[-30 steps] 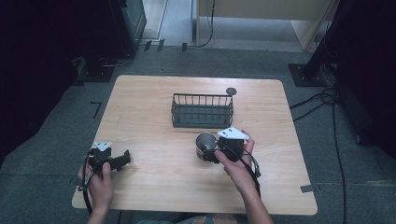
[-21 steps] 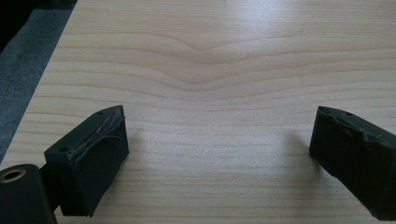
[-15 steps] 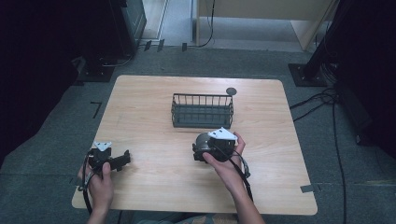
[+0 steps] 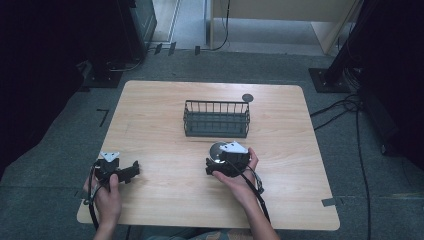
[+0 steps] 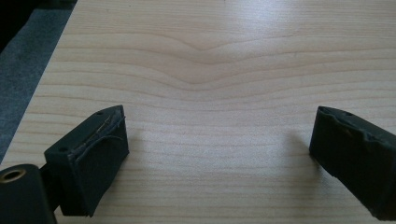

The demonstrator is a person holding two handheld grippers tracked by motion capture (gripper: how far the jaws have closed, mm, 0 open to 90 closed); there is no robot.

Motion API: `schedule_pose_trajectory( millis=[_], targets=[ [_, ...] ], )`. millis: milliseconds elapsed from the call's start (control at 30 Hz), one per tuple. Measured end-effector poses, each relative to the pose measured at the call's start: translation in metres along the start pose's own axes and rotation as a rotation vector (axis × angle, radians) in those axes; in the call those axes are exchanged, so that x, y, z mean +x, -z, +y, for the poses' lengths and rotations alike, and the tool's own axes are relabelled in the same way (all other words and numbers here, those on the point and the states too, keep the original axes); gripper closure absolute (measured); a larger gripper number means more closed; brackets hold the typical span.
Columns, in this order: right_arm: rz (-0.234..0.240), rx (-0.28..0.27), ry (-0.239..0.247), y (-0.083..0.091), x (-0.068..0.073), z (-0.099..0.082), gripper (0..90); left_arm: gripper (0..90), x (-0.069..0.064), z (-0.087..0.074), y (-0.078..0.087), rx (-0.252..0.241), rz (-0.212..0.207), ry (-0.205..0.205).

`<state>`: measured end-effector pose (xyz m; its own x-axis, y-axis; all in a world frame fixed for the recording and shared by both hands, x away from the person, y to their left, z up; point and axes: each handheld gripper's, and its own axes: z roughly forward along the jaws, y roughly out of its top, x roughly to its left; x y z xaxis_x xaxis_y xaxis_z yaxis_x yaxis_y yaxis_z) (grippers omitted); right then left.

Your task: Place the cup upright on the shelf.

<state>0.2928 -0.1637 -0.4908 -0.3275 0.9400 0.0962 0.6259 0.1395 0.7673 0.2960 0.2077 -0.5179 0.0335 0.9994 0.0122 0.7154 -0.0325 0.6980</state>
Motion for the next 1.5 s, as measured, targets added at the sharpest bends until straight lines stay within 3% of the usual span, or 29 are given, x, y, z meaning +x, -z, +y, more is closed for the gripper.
schedule_pose_trajectory(
  millis=[133,233,333,533,900,1500],
  targets=[
    [0.005,0.004,0.001,-0.002,0.000,-0.001,0.1,4.8,0.000,0.000,0.000,0.000,0.000,0.000],
    [-0.012,-0.007,0.012,-0.003,0.002,-0.002,12.2,4.8,0.000,0.000,0.000,0.000,0.000,0.000],
    [-0.024,-0.025,0.027,-0.002,0.004,-0.004,17.7,4.8,0.000,0.000,0.000,0.000,0.000,0.000],
    [-0.050,-0.036,0.007,0.000,0.001,-0.003,18.1,4.8,0.000,0.000,0.000,0.000,0.000,0.000],
    [-0.037,-0.059,0.005,0.008,0.000,0.008,18.1,4.8,0.000,0.000,0.000,0.000,0.000,0.000],
    [-0.040,-0.120,0.033,0.021,-0.001,0.043,18.2,4.8,0.000,0.000,0.000,0.000,0.000,0.000]
  ],
)
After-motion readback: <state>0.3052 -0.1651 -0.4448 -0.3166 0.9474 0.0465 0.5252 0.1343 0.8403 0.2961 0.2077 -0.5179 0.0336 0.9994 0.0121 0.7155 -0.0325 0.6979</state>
